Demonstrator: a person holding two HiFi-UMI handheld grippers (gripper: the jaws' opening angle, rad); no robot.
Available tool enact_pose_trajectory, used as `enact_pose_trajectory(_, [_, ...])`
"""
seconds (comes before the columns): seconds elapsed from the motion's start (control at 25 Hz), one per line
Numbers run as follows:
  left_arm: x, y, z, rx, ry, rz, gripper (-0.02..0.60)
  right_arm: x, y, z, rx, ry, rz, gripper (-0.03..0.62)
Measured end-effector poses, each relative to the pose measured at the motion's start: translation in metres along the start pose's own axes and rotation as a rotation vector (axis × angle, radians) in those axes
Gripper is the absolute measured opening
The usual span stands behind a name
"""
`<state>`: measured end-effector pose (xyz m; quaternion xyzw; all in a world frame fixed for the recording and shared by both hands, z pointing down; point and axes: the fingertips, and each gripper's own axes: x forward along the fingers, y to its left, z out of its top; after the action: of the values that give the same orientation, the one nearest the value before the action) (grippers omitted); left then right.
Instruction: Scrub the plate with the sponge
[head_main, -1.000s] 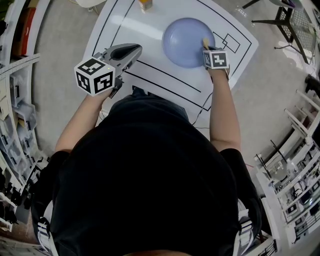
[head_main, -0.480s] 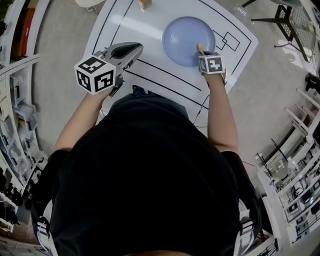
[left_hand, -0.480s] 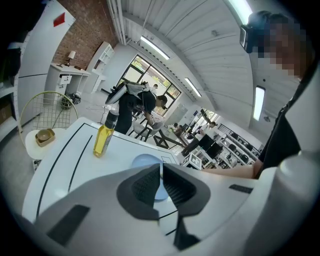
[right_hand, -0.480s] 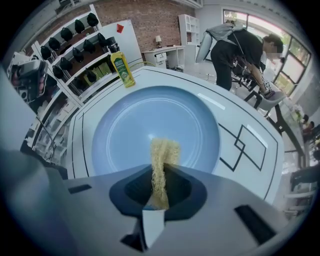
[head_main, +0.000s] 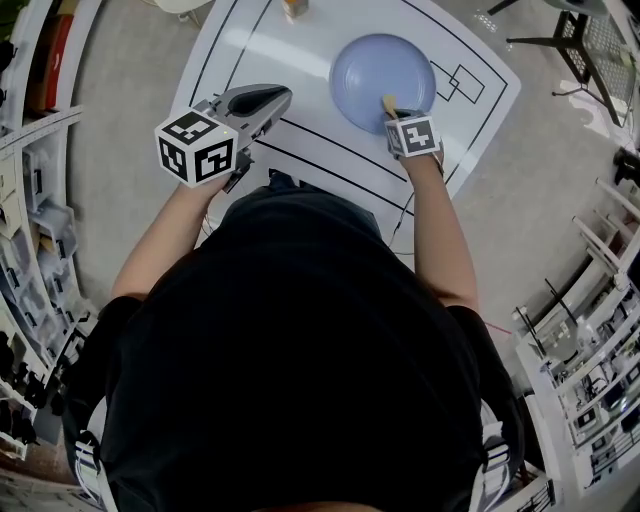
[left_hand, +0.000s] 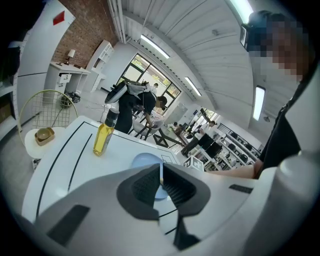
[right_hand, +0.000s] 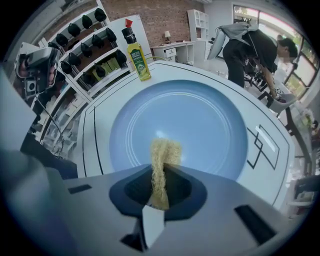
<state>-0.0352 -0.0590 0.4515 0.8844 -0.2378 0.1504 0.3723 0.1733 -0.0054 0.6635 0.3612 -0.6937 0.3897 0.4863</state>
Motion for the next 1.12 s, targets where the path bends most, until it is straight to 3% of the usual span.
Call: enact_pose_trajectory(1.12, [-0.003,0.006,-0.01,-0.027,0.016,0.01,0.025,0.035,0.079,0.05,-0.127,-0.007,0.178,0.038])
